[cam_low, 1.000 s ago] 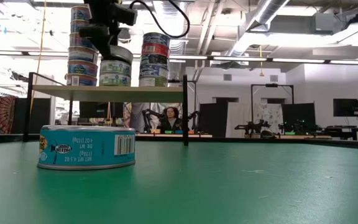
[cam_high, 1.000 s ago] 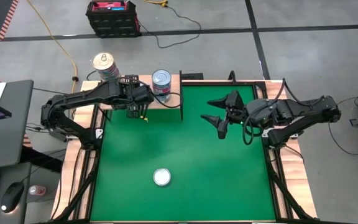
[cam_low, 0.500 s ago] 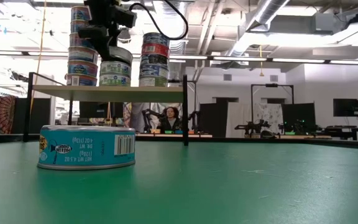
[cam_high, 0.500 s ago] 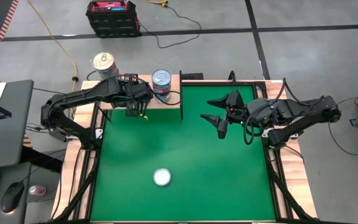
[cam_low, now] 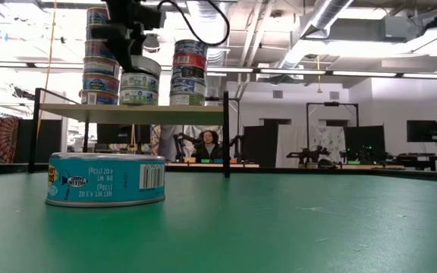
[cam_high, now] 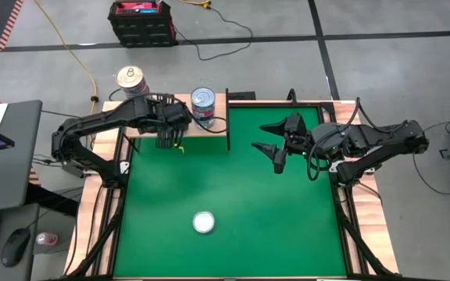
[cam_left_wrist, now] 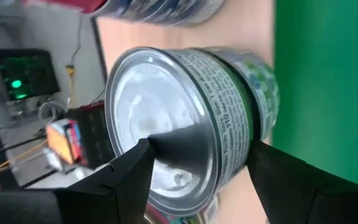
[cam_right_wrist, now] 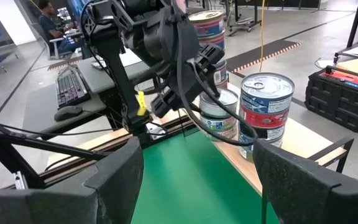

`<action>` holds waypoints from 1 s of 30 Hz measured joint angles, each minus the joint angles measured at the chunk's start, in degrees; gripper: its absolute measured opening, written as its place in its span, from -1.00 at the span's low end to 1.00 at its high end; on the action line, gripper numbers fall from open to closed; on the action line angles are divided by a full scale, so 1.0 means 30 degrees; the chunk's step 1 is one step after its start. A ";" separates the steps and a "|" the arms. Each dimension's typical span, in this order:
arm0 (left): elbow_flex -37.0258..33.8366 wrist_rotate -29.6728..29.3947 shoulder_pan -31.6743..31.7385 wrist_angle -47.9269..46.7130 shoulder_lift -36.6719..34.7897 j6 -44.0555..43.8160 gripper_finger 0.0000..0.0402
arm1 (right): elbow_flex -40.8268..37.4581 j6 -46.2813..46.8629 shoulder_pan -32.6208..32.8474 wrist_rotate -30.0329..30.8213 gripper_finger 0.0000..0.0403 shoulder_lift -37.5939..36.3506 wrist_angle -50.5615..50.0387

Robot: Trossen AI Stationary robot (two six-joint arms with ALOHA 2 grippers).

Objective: Stack canned seafood by type on shelf
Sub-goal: Stack the green tuna can on top of the green tuna cans on the shelf, then stack the light blue tuna can on top of the dark blue tuna can on the shelf

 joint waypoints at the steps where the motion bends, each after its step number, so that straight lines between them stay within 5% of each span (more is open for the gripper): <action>1: 0.0172 0.0254 0.0069 -0.0034 0.0007 0.0138 0.22 | 0.0000 -0.0002 -0.0033 0.0000 0.61 0.0000 0.0000; 25: 0.2063 0.2214 0.1020 -0.0295 0.0015 0.0647 0.22 | 0.0000 -0.0026 -0.0607 -0.0298 0.61 0.0000 -0.0073; 30: 0.2943 0.4953 -0.0771 -0.0355 0.0000 -0.0196 0.22 | 0.0000 -0.0007 -0.0879 -0.0480 0.61 0.0000 -0.0109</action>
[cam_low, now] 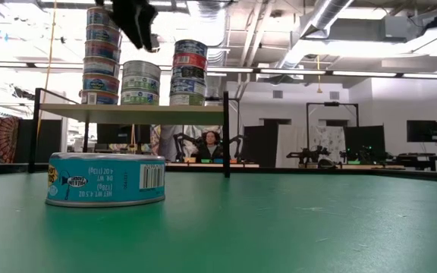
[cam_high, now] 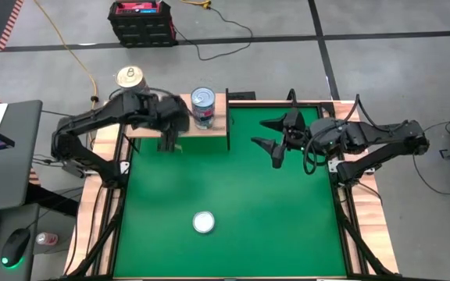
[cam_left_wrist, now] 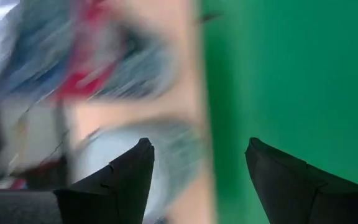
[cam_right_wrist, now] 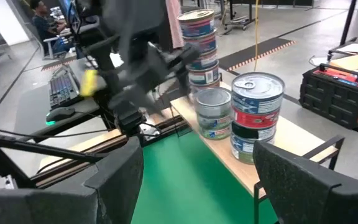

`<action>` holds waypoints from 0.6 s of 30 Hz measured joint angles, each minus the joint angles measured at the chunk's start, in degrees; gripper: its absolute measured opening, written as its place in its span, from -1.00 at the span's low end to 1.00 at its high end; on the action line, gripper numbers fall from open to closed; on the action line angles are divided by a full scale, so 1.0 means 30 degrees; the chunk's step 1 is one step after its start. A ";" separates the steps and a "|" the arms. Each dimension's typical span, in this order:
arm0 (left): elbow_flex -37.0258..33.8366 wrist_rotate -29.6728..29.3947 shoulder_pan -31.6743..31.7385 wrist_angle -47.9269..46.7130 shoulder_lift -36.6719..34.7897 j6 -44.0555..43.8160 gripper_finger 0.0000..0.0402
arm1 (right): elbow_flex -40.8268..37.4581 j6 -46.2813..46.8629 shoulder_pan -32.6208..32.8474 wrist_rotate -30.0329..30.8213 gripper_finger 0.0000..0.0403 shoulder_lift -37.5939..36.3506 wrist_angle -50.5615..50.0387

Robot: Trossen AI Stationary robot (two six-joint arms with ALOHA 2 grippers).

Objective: Stack canned seafood by type on shelf
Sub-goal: Stack the light blue tuna can on top of the dark blue tuna can on the shelf

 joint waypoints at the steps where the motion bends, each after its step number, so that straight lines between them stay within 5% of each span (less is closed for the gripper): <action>1: 0.0000 0.0701 -0.0672 -0.0034 0.0000 -0.0014 0.22 | 0.0000 -0.0007 0.0000 -0.0058 0.61 0.0000 -0.0008; 9: -0.1240 0.3453 -0.7441 0.2152 0.0105 -0.2116 0.22 | 0.0000 0.0024 0.0015 -0.0963 0.61 0.0007 -0.0875; 13: -0.4122 0.4804 -0.9777 0.7179 0.0124 -0.6667 0.22 | 0.0000 0.0744 0.0042 -0.2096 0.61 0.0353 -0.1324; 18: -0.7795 0.4082 -1.1370 1.2768 0.0138 -1.2130 0.22 | 0.0000 0.2045 0.0605 -0.3516 0.61 0.1587 -0.2362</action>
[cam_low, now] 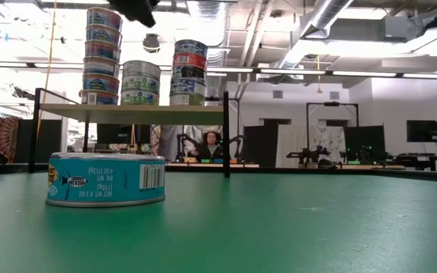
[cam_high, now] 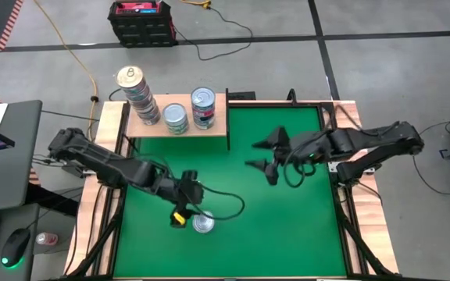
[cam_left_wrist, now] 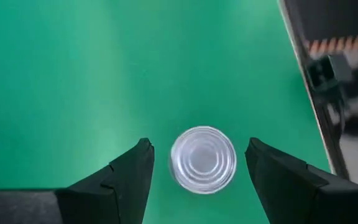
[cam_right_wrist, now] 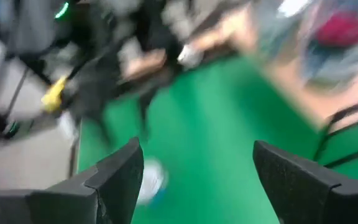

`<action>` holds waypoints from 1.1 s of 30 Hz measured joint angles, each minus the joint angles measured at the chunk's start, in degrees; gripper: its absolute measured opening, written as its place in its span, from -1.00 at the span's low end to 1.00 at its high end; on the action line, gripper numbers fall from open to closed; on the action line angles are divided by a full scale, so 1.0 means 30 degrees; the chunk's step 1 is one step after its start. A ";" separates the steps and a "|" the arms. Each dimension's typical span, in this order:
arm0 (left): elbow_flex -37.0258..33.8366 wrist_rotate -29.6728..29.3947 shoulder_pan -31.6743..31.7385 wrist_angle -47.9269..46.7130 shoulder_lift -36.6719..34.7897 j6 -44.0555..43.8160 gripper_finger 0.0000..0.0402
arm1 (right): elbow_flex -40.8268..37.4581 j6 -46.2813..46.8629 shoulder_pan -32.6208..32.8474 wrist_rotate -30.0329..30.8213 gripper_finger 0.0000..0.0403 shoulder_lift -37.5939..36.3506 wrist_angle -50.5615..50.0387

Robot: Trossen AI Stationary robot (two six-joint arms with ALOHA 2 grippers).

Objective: Stack canned seafood by type on shelf
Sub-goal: Stack the light blue tuna can on top of the dark blue tuna can on the shelf

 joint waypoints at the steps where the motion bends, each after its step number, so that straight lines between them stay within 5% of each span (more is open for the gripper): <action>1: -0.0611 -0.0090 -0.0076 0.0547 0.0020 -0.1308 0.22 | 0.0000 0.0259 0.0101 -0.0801 0.61 0.0321 -0.0197; 7: -0.3605 0.0764 -0.0911 0.1734 0.0044 -0.5849 0.22 | -0.0862 0.0896 0.1438 -0.2493 0.61 0.3314 -0.2680; 20: -0.8509 -0.2812 -0.4700 0.7960 0.0051 -0.9144 0.12 | -0.3122 0.2614 0.3257 -0.4498 0.52 1.0279 0.5508; 33: -1.0168 -0.5585 -0.5422 0.9015 0.0080 -0.9331 0.20 | -0.1859 0.1081 0.3023 -0.4972 0.52 1.4632 0.8791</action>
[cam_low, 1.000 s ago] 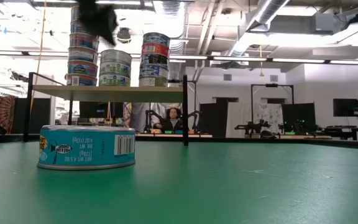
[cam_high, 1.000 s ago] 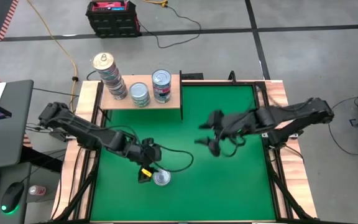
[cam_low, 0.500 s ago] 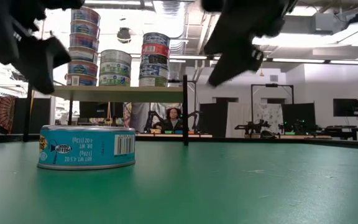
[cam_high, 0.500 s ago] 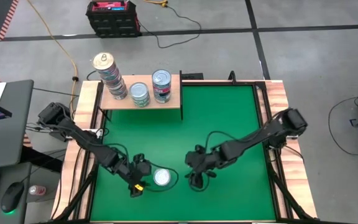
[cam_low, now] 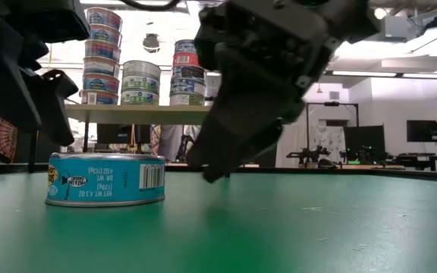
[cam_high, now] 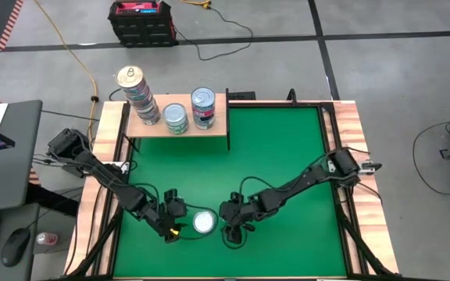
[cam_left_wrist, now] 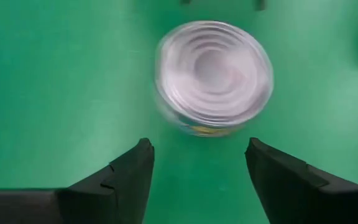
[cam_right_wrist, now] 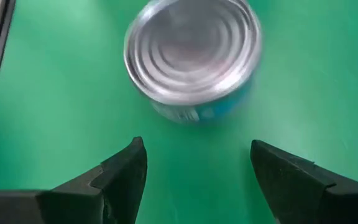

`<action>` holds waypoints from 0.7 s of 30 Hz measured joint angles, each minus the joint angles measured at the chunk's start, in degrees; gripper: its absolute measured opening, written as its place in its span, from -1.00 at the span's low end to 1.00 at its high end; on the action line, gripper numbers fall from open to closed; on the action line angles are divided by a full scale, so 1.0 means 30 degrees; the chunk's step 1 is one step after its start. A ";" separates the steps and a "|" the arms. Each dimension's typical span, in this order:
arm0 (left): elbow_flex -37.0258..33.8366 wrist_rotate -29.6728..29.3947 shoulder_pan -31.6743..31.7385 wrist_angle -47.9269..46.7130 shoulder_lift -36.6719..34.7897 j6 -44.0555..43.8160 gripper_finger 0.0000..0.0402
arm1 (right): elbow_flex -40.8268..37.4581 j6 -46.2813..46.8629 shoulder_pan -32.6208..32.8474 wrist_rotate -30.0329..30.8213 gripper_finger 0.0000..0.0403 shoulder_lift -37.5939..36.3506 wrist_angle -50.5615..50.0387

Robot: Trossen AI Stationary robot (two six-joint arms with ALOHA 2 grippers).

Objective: Stack canned seafood by type on shelf
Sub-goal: Stack the light blue tuna can on top of the dark blue tuna can on the shelf

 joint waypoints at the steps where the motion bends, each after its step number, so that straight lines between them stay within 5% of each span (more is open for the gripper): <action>1: -0.0196 0.0320 -0.0011 0.0557 0.0000 0.0126 0.25 | 0.0191 -0.0211 -0.0014 0.0021 0.52 0.0252 0.0272; 9: -0.1745 -0.0048 -0.0083 0.2287 0.0000 -0.0190 0.66 | 0.1605 -0.0762 -0.0509 0.0187 0.58 0.1854 0.0445; 15: -0.1716 -0.0879 -0.0102 0.3583 0.0767 0.2492 0.69 | 0.1691 -0.1695 -0.0325 0.2984 0.58 0.1922 0.0453; 21: -0.1012 -0.1792 -0.0102 0.4336 0.3569 0.2622 0.70 | 0.1691 -0.2937 -0.0342 0.3417 0.58 0.1922 0.0456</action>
